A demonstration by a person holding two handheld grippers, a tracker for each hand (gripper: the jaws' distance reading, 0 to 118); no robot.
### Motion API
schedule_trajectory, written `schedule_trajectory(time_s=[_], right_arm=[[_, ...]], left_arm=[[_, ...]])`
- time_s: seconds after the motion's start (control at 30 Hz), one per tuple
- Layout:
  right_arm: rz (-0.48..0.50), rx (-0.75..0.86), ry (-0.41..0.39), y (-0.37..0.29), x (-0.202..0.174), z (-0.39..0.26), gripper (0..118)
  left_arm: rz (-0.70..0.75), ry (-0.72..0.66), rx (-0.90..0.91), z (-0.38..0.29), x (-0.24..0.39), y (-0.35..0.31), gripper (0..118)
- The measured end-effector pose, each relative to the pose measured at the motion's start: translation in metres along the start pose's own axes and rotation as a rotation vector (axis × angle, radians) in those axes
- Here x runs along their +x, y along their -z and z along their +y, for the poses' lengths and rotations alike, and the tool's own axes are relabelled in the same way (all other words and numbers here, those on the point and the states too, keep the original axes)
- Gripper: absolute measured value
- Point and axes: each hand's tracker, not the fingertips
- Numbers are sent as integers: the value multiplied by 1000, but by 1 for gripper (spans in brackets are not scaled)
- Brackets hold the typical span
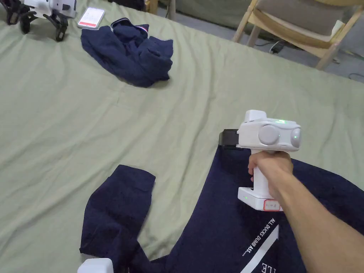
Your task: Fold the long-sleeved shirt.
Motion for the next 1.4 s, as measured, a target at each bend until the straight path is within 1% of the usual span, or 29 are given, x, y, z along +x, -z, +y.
schedule_trajectory(time_s=[0.07, 0.1, 0.13, 0.17, 0.2, 0.23, 0.27, 0.3, 0.33, 0.4, 0.47, 0.53, 0.57, 0.63, 0.7, 0.77, 0.83, 0.87, 0.9, 0.93, 0.97, 1.0, 1.03, 1.1, 1.13, 1.17, 1.23, 1.27, 1.4], right_arm=[[-10, 19, -53, -5, -3, -5, 76], [0, 20, -74, -12, -5, -4, 68], [-1, 22, -61, -20, -5, -4, 47], [0, 35, -46, -23, 0, -2, 9], [-66, 55, -61, -31, 1, -6, 3], [-18, 56, -50, -38, 7, -9, 3], [41, 42, -18, -44, 10, -12, 3], [24, 53, -9, -48, 15, -12, 3], [10, 100, 12, -61, 19, -14, 2], [74, 140, 68, -88, 27, -17, 2], [71, 194, 51, -123, 24, -22, 2], [81, 257, 60, -160, 31, -28, 2], [78, 284, 48, -178, 35, -33, 2], [103, 369, 83, -225, 43, -44, 2], [94, 464, 88, -270, 54, -59, 2], [113, 552, 99, -323, 64, -72, 2], [88, 633, 79, -379, 71, -87, 2], [67, 676, 76, -403, 75, -90, 2], [61, 719, 93, -428, 81, -93, 2], [71, 747, 88, -451, 87, -92, 2], [45, 778, 80, -474, 86, -94, 2], [14, 808, 72, -495, 89, -93, 2], [-1, 830, 61, -514, 92, -90, 2], [-9, 877, 74, -549, 93, -86, 2], [-17, 903, 84, -566, 94, -82, 2], [-25, 926, 84, -581, 95, -77, 2], [-33, 967, 108, -608, 95, -68, 2], [-29, 983, 121, -620, 95, -63, 2], [-45, 1054, 125, -665, 83, -36, 2]], left_arm=[[-12, -13, 1, 1, -4, 1, 14], [-15, -13, 3, 0, -3, 0, 14], [-18, -12, 4, 0, -3, 0, 14], [-20, -11, 6, -1, -4, 0, 14], [-21, -9, 8, -1, -5, 0, 14], [-23, -9, 10, -1, -3, -2, 14], [-29, -16, 10, -1, -5, -3, 14], [-37, -29, 9, 0, -8, -4, 14], [-44, -38, 8, 0, -10, -5, 14], [-63, -67, 19, -3, -15, -12, 14], [-79, -77, 43, -5, -20, -21, 14], [-108, -97, 87, -5, -23, -37, 14], [-120, -101, 107, -3, -23, -45, 14], [-162, -110, 156, 3, -18, -69, 14], [-190, -89, 202, 11, -12, -90, 14], [-236, -41, 273, 25, 0, -121, 14], [-260, -9, 354, 40, 9, -151, 14], [-279, 30, 391, 50, 14, -164, 14], [-278, 53, 440, 63, 18, -179, 14], [-300, 49, 476, 76, 22, -194, 14], [-330, 69, 508, 90, 27, -207, 14], [-319, 110, 560, 105, 34, -222, 14], [-313, 122, 612, 121, 42, -238, 14], [-315, 190, 688, 154, 57, -269, 14], [-324, 178, 731, 171, 64, -285, 14], [-329, 212, 772, 187, 71, -300, 14], [-291, 241, 840, 218, 87, -330, 14], [-280, 280, 880, 231, 95, -343, 14], [-223, 341, 986, 288, 125, -399, 14]])
